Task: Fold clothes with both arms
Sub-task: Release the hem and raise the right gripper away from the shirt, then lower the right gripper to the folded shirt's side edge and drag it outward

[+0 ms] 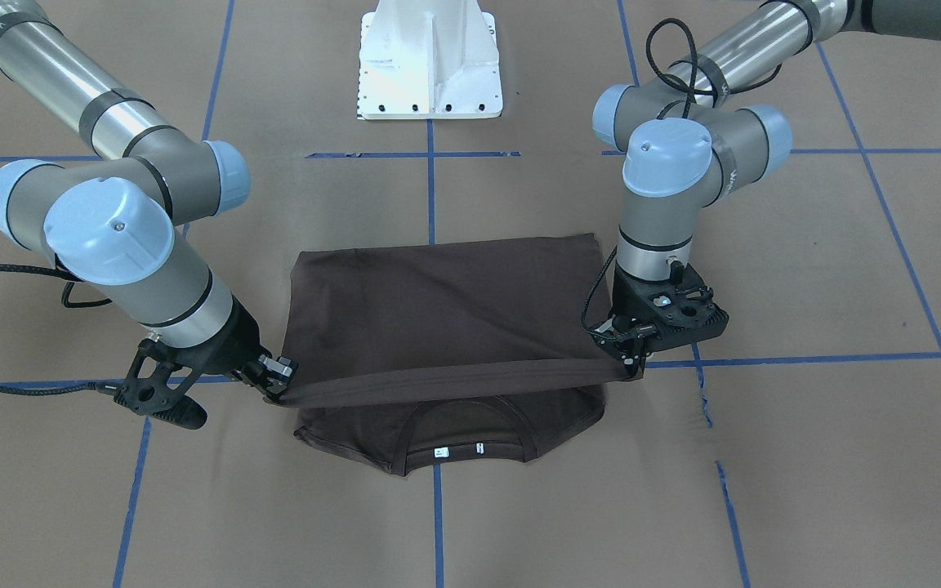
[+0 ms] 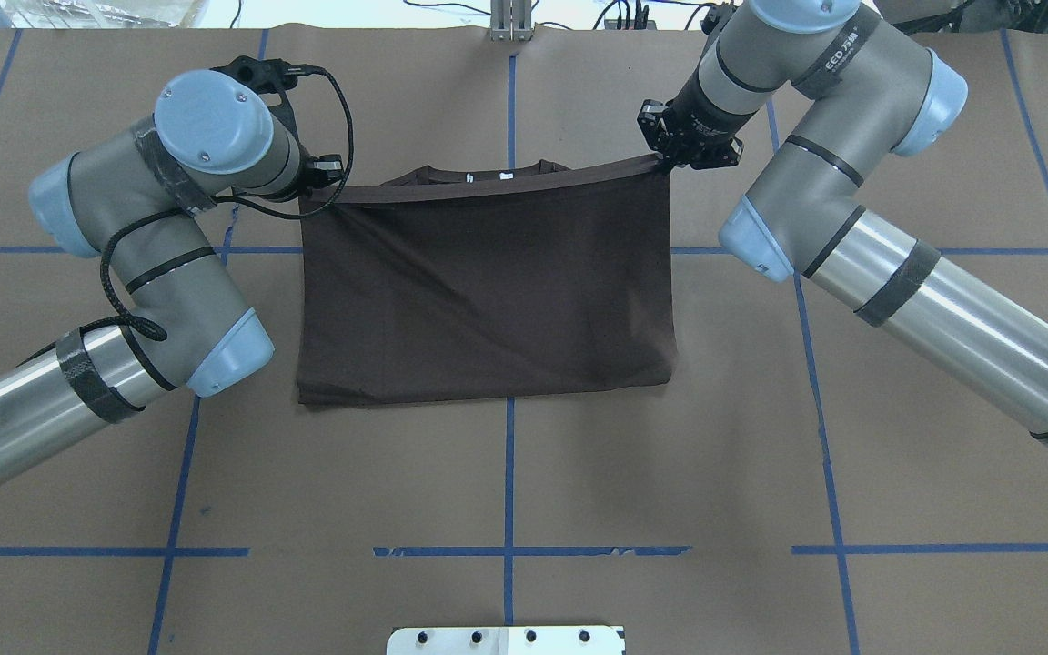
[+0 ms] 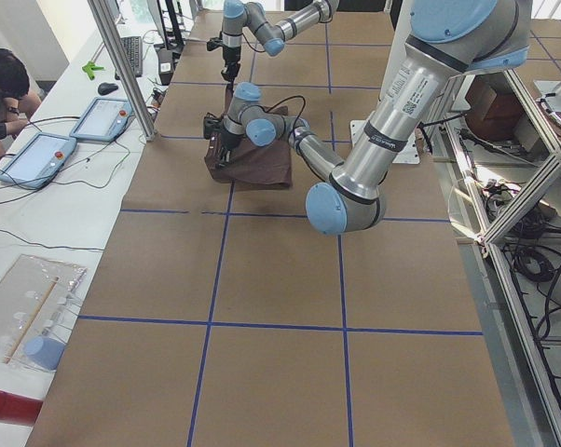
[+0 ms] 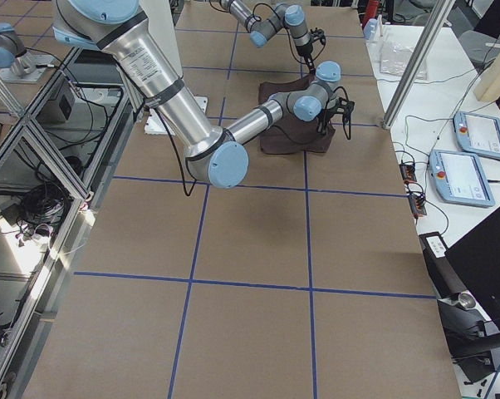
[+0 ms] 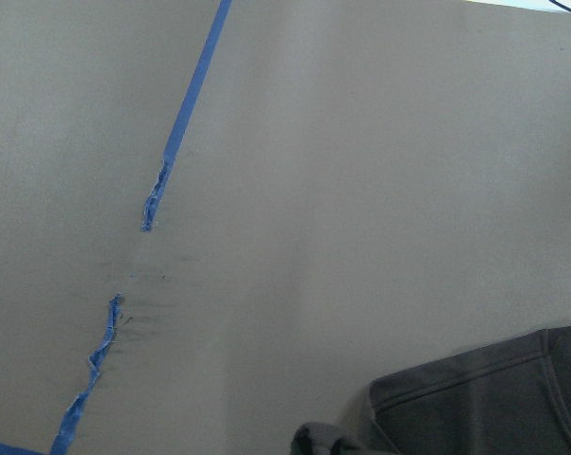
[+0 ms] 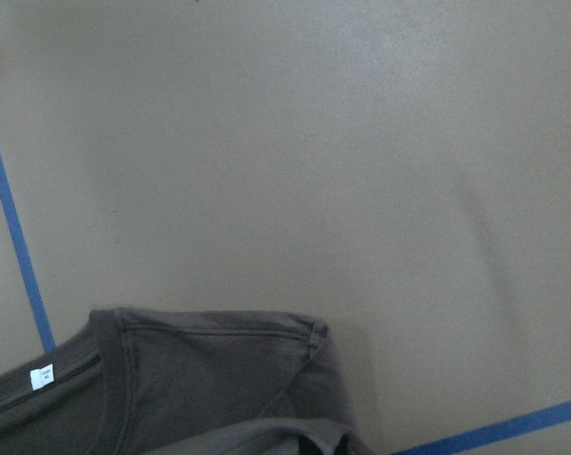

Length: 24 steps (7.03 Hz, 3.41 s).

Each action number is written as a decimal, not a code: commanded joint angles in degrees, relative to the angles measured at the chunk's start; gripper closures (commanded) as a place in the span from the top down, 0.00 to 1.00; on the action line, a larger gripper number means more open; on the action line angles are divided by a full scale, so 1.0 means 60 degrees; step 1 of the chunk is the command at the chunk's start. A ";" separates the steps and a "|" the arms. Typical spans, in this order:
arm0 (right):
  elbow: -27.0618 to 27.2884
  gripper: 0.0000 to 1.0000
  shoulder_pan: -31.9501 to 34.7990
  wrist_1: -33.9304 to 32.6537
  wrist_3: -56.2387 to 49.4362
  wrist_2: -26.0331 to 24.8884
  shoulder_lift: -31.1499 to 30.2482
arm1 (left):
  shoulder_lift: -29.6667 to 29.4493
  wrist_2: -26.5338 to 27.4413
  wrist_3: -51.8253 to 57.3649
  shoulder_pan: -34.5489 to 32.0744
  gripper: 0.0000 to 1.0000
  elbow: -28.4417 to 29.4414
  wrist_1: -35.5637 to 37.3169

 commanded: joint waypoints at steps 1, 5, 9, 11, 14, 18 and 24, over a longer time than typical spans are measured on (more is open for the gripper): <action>-0.0181 0.00 0.0012 0.0458 -0.0005 0.0000 -0.0004 | -0.0008 -0.0011 0.0041 0.0013 0.00 -0.0008 -0.0001; -0.0181 1.00 -0.0076 0.0974 -0.0005 0.0014 -0.0107 | -0.0066 -0.0011 0.0086 -0.0001 1.00 -0.0023 -0.0060; 0.2180 1.00 -0.1051 0.0931 0.0331 -0.0348 -0.2060 | -0.0183 -0.0362 0.0071 -0.0001 1.00 -0.0198 0.0072; 0.3026 0.97 -0.2093 0.0901 0.0347 -0.0951 -0.3021 | -0.0184 -0.0334 0.0071 -0.0016 1.00 -0.0709 0.0435; 0.2895 0.87 -0.2610 0.0858 0.0347 -0.0982 -0.3009 | -0.0183 -0.0275 0.0086 -0.0031 1.00 -0.1005 0.0805; 0.2909 0.03 -0.2844 0.0857 0.0332 -0.0952 -0.3023 | -0.0183 -0.0261 0.0086 -0.0031 1.00 -0.1063 0.0805; 0.4993 0.00 -0.3192 0.0857 0.0317 -0.0995 -0.5399 | -0.0213 -0.0275 0.0042 -0.0031 1.00 -0.1150 0.0805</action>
